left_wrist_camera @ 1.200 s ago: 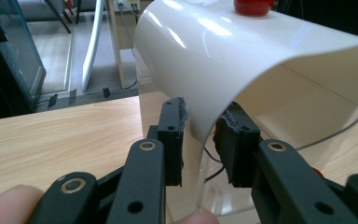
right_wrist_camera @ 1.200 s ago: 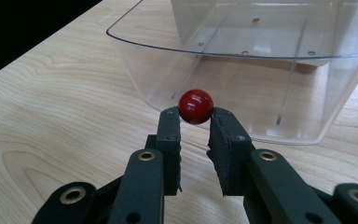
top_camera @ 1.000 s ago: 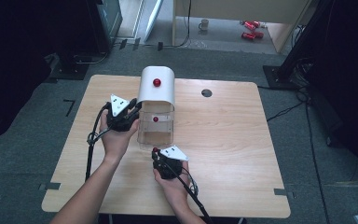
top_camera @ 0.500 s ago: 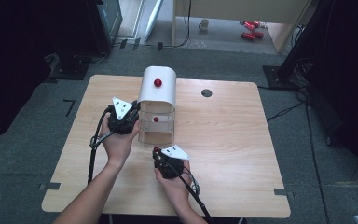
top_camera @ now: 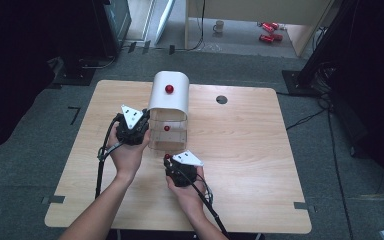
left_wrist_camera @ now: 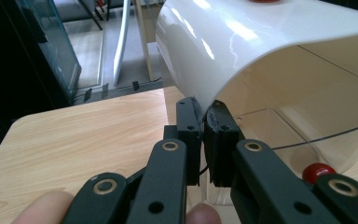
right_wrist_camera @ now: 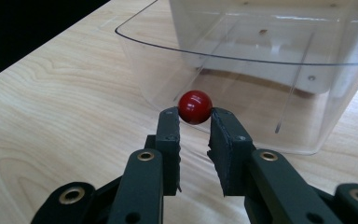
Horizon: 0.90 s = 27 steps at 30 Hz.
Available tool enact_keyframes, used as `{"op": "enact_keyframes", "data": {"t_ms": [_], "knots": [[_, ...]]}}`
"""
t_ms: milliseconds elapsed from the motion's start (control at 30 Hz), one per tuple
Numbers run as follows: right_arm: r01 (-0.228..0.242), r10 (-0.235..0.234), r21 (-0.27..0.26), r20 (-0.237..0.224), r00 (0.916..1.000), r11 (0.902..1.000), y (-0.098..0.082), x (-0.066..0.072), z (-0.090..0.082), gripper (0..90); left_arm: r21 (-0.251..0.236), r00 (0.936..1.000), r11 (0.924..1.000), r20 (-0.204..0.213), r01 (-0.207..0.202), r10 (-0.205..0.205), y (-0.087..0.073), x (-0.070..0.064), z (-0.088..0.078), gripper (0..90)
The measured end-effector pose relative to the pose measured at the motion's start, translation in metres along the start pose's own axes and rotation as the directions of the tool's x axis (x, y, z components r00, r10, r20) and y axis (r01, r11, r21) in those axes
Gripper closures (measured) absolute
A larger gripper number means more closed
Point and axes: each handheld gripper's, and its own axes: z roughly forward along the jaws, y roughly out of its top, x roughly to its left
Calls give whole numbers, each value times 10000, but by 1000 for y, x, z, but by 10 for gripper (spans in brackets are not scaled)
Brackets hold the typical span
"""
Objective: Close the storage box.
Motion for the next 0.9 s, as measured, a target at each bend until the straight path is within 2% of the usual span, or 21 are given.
{"op": "enact_keyframes", "data": {"t_ms": [233,400,733,900], "knots": [[53,-53,-99,5,10000,9999,8,-11,8,744,-8,10000,10000,63,13,-12,-1,-1,-3,872],[305,-306,-205,-38,9995,9993,16,-17,13,748,-19,10000,10000,28,13,-13,-1,-2,-3,874],[306,-303,-526,56,9995,9981,36,-29,19,750,23,10000,10000,-30,39,-39,0,-1,-2,877],[340,-339,-565,31,9994,9978,41,-32,23,748,20,10000,10000,-42,84,-84,0,-1,-2,878]]}}
